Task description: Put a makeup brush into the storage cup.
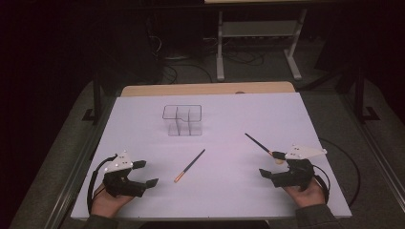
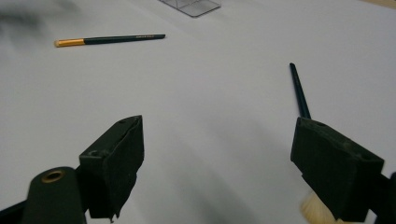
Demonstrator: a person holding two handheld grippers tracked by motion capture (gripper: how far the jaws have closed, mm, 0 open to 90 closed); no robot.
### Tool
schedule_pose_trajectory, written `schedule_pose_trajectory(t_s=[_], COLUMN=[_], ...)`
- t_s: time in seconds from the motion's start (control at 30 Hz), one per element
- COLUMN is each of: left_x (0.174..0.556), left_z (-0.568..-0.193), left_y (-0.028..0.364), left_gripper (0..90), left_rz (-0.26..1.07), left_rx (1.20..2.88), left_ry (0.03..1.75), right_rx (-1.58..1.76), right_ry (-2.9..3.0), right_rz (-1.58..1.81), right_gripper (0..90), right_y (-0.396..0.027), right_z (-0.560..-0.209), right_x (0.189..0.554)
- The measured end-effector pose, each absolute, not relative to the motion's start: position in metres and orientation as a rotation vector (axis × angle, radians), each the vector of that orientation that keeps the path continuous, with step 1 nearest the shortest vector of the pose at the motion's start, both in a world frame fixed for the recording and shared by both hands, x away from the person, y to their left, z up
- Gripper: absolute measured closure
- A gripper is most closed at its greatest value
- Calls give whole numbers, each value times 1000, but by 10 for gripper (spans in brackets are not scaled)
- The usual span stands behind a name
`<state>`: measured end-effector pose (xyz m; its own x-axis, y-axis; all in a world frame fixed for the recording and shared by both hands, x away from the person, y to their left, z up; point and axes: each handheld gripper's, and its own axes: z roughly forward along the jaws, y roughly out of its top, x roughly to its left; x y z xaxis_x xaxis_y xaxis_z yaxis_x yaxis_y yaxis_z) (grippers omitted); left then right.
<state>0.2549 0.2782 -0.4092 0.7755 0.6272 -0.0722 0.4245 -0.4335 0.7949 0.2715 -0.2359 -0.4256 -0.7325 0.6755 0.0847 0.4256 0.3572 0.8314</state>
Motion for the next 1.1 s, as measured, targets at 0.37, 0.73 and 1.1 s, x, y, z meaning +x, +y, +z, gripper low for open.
schedule_pose_trajectory(t_s=[0.37, 0.73, 1.1], left_x=[258, 259, 257], left_z=[-409, -409, -405], left_y=[276, 267, 262], left_gripper=[189, 205, 215], left_rz=[288, 283, 280], left_rx=[2089, 2109, 2106], left_ry=[789, 772, 778], right_rx=[987, 982, 972], right_ry=[2347, 2344, 2350], right_rz=[1330, 1333, 1324], right_gripper=[162, 163, 163], right_y=[-237, -237, -236], right_z=[-425, -425, -424], right_x=[271, 272, 271])
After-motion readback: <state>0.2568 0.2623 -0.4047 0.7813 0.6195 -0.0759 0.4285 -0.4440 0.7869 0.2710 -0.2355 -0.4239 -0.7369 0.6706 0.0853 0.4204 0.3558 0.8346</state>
